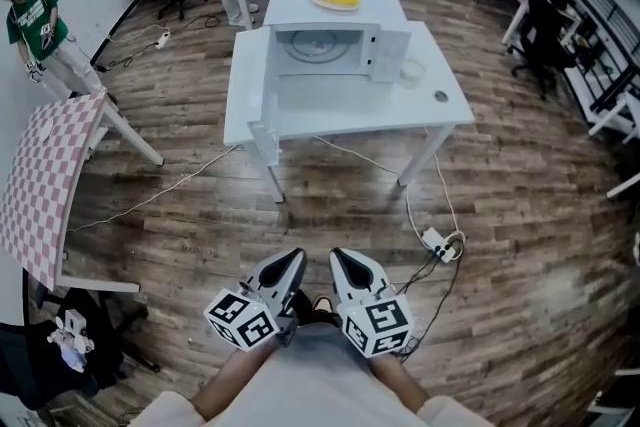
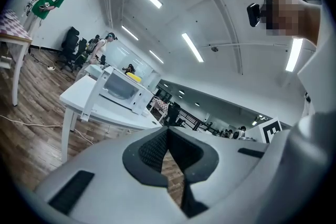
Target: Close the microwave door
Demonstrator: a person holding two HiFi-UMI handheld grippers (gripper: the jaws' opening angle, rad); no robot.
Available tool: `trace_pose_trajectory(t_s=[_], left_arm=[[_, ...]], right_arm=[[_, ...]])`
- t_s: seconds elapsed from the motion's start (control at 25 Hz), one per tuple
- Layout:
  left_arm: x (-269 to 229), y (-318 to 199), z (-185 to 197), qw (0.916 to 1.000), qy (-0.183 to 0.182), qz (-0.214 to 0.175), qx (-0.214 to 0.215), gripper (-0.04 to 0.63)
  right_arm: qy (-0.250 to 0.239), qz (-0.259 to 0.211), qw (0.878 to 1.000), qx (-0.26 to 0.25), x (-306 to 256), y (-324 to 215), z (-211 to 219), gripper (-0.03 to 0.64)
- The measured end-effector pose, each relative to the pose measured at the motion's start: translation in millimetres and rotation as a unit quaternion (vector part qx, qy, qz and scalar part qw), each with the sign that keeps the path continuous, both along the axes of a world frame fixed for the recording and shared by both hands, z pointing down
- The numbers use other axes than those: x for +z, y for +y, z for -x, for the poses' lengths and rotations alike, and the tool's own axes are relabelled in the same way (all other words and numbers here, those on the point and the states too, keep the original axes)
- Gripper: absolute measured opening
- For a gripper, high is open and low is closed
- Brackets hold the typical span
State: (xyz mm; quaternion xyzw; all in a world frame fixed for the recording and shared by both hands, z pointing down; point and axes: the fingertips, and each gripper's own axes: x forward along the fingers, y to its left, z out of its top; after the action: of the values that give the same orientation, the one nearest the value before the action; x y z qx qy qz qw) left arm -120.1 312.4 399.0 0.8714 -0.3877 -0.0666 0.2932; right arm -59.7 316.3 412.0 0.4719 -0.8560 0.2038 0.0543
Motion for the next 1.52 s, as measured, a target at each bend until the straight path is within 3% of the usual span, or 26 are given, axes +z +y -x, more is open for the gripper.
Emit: trace_pose_trajectory(t_s=[0.52, 1.04, 1.24, 1.52], left_arm=[[12, -35, -16, 0.9995, -0.014, 0.002, 0.026, 0.018], [12, -113, 7, 0.9997, -0.012, 0.018, 0.012, 0.018], [-2, -150, 23, 0.9999, -0.007, 0.005, 0.006, 0.018], [-19, -196, 34, 0.9988, -0.006, -0.023, 0.042, 0.018]], right_arm=[[0.003, 0.021, 1.0, -0.011, 8, -30, 1, 0.025], [0.014, 0.035, 0.998, -0.048, 11, -111, 29, 0.025], [0.015, 0.032, 0.998, -0.06, 5, -149, 46, 0.025], [0.024, 0.016, 0.995, -0.091, -14, -201, 76, 0.025]])
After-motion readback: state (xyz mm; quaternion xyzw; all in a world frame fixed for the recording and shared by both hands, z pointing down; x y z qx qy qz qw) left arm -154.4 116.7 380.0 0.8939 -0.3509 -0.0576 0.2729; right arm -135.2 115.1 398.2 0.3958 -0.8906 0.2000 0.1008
